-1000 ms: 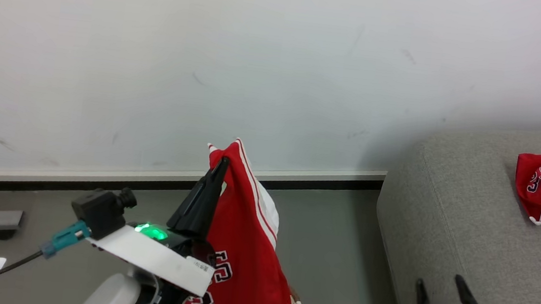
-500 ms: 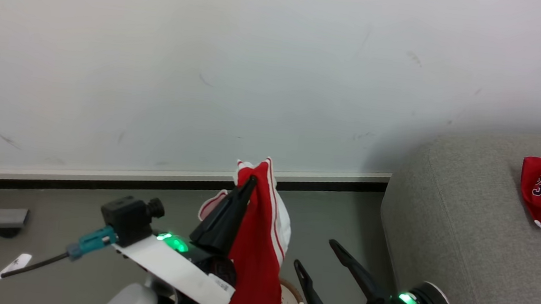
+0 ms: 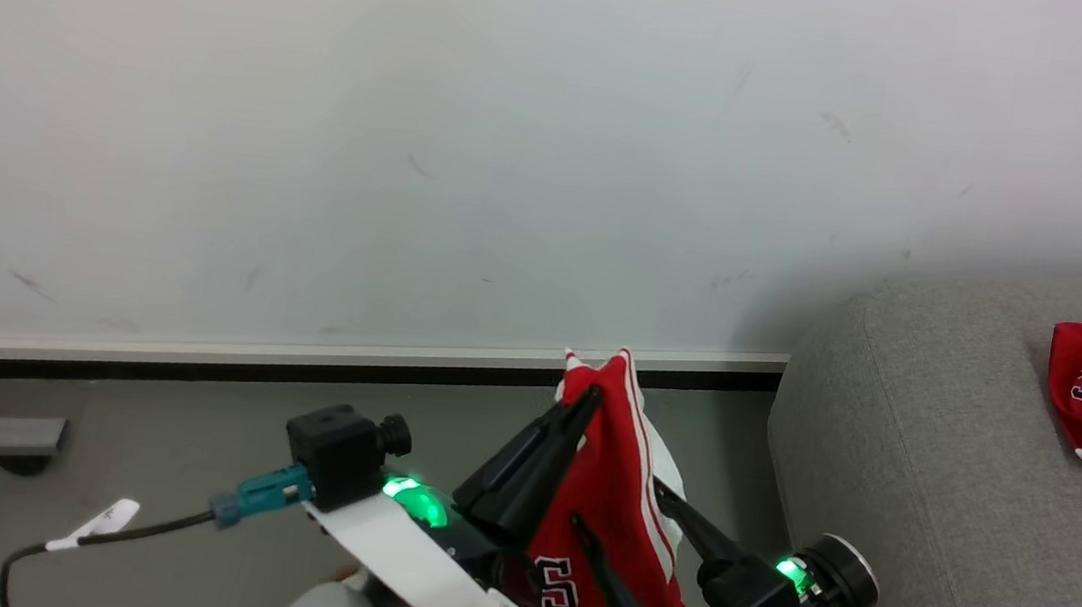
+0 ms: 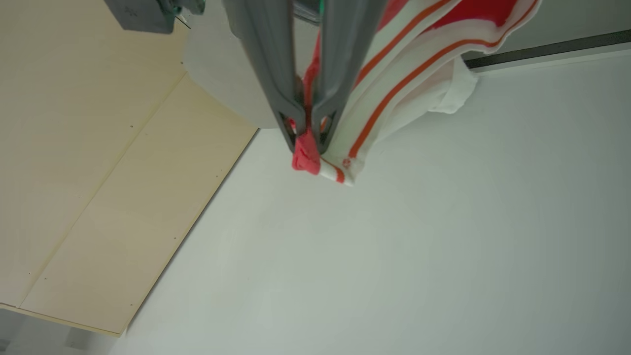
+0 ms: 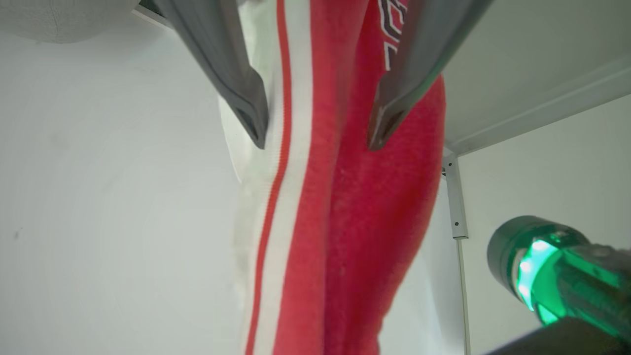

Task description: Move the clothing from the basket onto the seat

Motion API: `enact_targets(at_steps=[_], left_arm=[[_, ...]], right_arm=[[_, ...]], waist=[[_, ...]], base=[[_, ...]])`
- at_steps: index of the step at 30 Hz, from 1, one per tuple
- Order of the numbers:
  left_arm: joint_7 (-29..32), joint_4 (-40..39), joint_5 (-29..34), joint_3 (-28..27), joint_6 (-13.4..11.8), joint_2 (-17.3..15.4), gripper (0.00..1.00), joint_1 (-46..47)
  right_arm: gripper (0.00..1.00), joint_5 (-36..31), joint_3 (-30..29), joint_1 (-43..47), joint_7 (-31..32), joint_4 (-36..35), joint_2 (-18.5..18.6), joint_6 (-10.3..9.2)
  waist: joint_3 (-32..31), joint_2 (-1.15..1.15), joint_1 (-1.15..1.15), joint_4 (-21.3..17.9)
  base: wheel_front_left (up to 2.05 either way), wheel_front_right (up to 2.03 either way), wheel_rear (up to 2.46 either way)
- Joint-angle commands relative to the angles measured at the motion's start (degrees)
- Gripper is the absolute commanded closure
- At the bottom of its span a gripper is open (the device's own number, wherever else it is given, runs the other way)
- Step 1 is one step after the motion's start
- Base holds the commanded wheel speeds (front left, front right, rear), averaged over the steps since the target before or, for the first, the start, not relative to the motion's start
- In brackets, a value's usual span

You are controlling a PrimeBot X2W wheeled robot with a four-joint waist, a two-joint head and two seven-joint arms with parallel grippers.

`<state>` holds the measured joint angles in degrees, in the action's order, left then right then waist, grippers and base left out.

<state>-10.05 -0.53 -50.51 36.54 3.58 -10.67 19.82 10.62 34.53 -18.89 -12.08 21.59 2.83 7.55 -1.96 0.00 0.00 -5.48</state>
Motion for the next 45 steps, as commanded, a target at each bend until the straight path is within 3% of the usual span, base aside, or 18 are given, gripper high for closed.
enact_targets(at_steps=[1,11,13,14,15,25,27,28,29,36,45], left_arm=[[0.4,-0.8,0.7,0.4,0.5,0.0,1.00,0.6],[2.1,-4.8,1.4,2.5,0.2,0.0,1.00,0.7],[2.3,-5.1,1.5,2.9,0.1,-0.1,1.00,0.4],[2.3,-5.3,1.4,3.0,0.1,-0.1,1.00,0.4],[2.4,-5.4,1.4,3.1,0.1,-0.1,1.00,0.3],[1.9,-4.0,2.4,3.0,-0.7,-1.0,1.00,-0.2],[1.0,-3.2,3.0,2.9,-0.9,-1.3,0.56,-0.2],[0.4,-2.6,3.3,2.9,-1.0,-1.4,0.12,-0.3],[0.0,-2.1,3.5,2.8,-1.0,-1.4,0.00,-0.7],[-2.3,1.7,6.5,3.5,-0.8,-2.3,0.00,-1.5],[-4.3,5.0,8.9,3.7,-0.1,-0.6,0.00,-2.2]], right_arm=[[0.00,0.3,0.2,0.2,0.4,0.7,0.1,-0.11],[0.00,1.8,2.0,-1.0,-0.2,6.0,0.1,-0.11],[0.55,2.6,2.7,-1.5,-0.7,6.8,0.1,-0.11],[0.74,3.0,3.0,-1.8,-0.9,7.2,0.1,-0.11],[1.00,3.7,3.6,-2.0,-1.0,7.5,0.1,-0.11],[1.00,5.9,2.3,-3.6,-2.9,7.6,0.2,-0.11],[1.00,6.1,0.3,-3.0,-3.1,6.7,0.1,-0.11],[1.00,5.9,-0.7,-2.6,-3.2,6.4,0.1,-0.11],[1.00,5.5,-1.6,-2.2,-3.2,6.0,0.1,-0.11],[1.00,4.1,-8.8,0.2,-3.2,0.2,0.2,-0.11],[1.00,1.6,-15.1,3.0,-3.2,-5.8,1.0,-0.11]], waist=[[0.0,0.00,0.00,0.0],[0.0,0.00,0.00,-0.5],[0.0,0.00,0.00,-0.6],[0.0,0.00,0.00,-0.7],[0.0,0.00,0.00,-0.7],[0.4,0.00,0.00,-1.6],[0.5,0.00,0.00,-1.9],[0.6,0.00,0.00,-2.2],[0.8,0.00,0.00,-2.5],[1.6,0.00,0.00,-6.0],[3.0,0.00,0.00,-12.7]], base=[[0.00,0.00,0.00],[0.00,0.00,0.00],[0.00,0.00,0.00],[0.00,0.00,0.00],[0.00,0.00,0.00],[0.00,0.00,0.00],[0.00,0.00,0.00],[0.00,0.00,0.00],[0.00,0.00,0.00],[0.00,0.00,0.00],[0.00,0.00,0.00]])
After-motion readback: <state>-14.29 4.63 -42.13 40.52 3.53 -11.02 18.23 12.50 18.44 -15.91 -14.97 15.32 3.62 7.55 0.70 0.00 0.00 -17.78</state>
